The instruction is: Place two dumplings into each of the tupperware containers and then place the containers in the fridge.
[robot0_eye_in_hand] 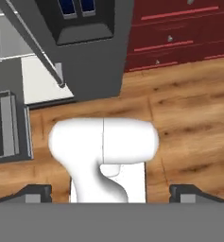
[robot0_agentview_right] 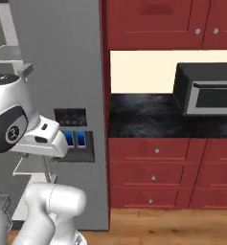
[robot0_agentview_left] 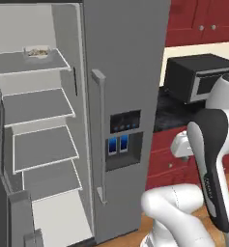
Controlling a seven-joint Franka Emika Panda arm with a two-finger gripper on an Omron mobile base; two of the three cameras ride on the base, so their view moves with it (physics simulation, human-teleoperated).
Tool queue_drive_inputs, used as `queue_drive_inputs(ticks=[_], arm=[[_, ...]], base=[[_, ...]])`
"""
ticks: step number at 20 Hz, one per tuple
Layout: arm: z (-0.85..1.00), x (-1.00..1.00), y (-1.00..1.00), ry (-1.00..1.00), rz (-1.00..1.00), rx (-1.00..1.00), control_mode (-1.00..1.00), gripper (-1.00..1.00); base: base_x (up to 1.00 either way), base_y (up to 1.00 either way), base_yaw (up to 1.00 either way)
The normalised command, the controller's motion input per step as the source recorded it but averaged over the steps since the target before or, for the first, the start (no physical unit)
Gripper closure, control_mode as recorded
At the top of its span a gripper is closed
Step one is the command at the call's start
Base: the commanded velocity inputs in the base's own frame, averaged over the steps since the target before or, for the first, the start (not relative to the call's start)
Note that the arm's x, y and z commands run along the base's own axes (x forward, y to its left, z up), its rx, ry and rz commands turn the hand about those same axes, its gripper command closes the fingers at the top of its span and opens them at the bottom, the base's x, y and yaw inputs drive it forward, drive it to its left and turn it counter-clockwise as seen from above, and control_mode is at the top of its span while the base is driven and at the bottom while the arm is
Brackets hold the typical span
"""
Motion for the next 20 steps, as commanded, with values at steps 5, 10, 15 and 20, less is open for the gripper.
queue_drive_inputs(ticks=[5,10,15,20], arm=[[0.00,0.00,0.00,0.00,0.00,0.00,1.00,-1.00],[0.00,0.00,0.00,0.00,0.00,0.00,1.00,-1.00],[0.00,0.00,0.00,0.00,0.00,0.00,1.00,-1.00],[0.00,0.00,0.00,0.00,0.00,0.00,1.00,-1.00]], base=[[0.03,0.06,-0.94],[0.00,0.00,-0.98],[0.00,-0.04,-0.95],[0.00,0.00,-0.95]])
